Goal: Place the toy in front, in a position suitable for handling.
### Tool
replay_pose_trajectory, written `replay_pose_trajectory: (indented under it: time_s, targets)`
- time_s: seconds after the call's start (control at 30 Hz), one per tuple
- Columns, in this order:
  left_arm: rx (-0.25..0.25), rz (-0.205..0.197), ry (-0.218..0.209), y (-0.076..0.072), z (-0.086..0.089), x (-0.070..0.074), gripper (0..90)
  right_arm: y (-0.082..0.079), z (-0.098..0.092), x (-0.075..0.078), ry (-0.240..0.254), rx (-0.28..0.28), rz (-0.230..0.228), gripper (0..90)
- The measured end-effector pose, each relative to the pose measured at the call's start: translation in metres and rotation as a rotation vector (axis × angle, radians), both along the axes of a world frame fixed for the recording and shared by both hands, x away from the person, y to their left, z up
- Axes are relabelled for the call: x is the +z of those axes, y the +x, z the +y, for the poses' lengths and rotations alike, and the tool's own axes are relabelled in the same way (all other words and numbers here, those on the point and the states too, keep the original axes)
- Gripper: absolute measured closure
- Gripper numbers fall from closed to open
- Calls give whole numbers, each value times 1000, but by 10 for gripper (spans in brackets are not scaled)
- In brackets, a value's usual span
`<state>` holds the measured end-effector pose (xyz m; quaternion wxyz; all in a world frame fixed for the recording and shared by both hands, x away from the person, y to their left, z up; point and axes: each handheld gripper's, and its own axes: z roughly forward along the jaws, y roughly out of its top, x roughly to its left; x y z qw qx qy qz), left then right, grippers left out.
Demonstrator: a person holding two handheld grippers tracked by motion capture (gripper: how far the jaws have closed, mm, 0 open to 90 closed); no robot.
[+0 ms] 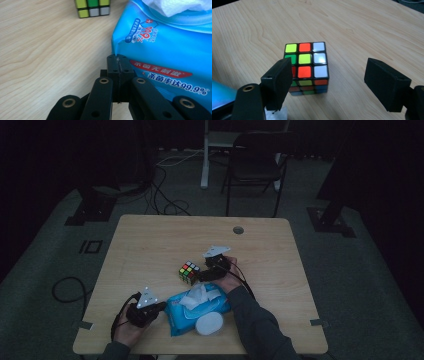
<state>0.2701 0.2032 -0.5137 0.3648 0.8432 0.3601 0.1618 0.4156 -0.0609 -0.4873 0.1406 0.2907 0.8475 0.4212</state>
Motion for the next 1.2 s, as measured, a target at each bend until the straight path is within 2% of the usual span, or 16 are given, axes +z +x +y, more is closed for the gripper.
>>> replay_pose_trajectory:
  time_s: [0.2, 0.27, 0.37, 0.53, 0.57, 0.6, 0.63, 0.7, 0.77, 0.8, 0.9, 0.97, 1.0, 1.03, 1.13, 1.2]
  targets:
    - [50, 8, 4, 3, 8, 2, 900, 2, 11, 0, -11, 21, 4, 206]
    - [70, 2, 0, -2, 10, 5, 837, 4, 17, -1, -20, 27, 10, 205]
    - [51, 8, -67, -15, 14, 11, 787, 5, 18, -2, -25, 34, 13, 205]
    - [-2, 10, -111, -40, 9, 17, 715, 6, 21, -7, -41, 41, 27, 194]
    - [-2, 10, -111, -40, 9, 17, 700, 6, 21, -7, -41, 41, 27, 194]
    - [-34, 16, -123, -55, 3, 17, 655, 5, 22, -7, -39, 40, 28, 182]
    - [-38, 12, -132, -62, 1, 17, 645, 5, 23, -7, -37, 39, 29, 177]
    - [-56, 26, -143, -66, 0, 16, 632, 4, 23, -7, -38, 40, 31, 167]
    - [-71, 36, -130, -69, -2, 16, 618, 4, 23, -7, -38, 40, 31, 167]
    - [-101, 59, -69, -74, -9, 11, 601, 3, 25, -8, -35, 36, 36, 166]
    - [-111, 68, -40, -75, -13, 6, 591, 2, 25, -9, -39, 38, 36, 166]
    - [-100, 57, 0, -75, -17, 2, 590, 2, 26, -9, -40, 36, 34, 166]
    - [-65, 43, 48, -74, -21, -2, 626, 2, 26, -9, -41, 35, 38, 166]
    - [-61, 39, 60, -73, -22, -4, 660, 2, 27, -10, -44, 35, 39, 166]
    - [-70, 44, 49, -71, -21, -5, 725, 2, 28, -10, -53, 39, 36, 166]
    - [-48, 31, 58, -71, -19, -4, 793, 2, 29, -10, -69, 43, 31, 168]
